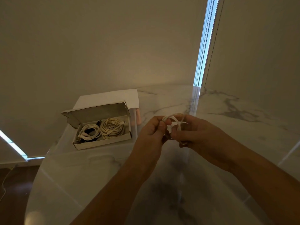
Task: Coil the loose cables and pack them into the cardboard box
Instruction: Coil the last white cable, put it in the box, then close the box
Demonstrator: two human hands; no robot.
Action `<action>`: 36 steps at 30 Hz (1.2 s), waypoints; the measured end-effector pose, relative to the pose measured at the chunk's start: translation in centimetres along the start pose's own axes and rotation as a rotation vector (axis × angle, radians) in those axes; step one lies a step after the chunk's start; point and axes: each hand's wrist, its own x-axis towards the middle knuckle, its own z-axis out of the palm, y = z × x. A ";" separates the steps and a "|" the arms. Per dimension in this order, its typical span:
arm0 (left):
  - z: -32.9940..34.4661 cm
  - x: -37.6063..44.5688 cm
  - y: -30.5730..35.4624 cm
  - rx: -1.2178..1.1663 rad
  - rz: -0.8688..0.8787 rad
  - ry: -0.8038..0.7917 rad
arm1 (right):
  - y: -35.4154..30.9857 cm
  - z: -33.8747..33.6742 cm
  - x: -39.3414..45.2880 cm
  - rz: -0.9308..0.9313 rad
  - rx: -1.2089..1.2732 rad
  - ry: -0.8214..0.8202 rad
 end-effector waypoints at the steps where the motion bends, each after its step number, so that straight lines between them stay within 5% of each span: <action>1: -0.1 0.0 0.0 0.018 0.010 0.027 | -0.1 -0.2 -0.1 0.002 -0.041 0.020; 8: -0.9 0.5 0.6 0.015 0.077 0.156 | -1.2 -1.9 -0.6 -0.117 -0.529 0.156; 25: 0.0 0.4 1.8 -0.185 -0.062 0.180 | -2.0 -4.8 -0.7 -0.377 -0.734 0.558; 36: -0.2 0.3 1.6 -0.218 -0.047 0.184 | -0.1 -3.9 0.1 -0.412 -1.099 0.557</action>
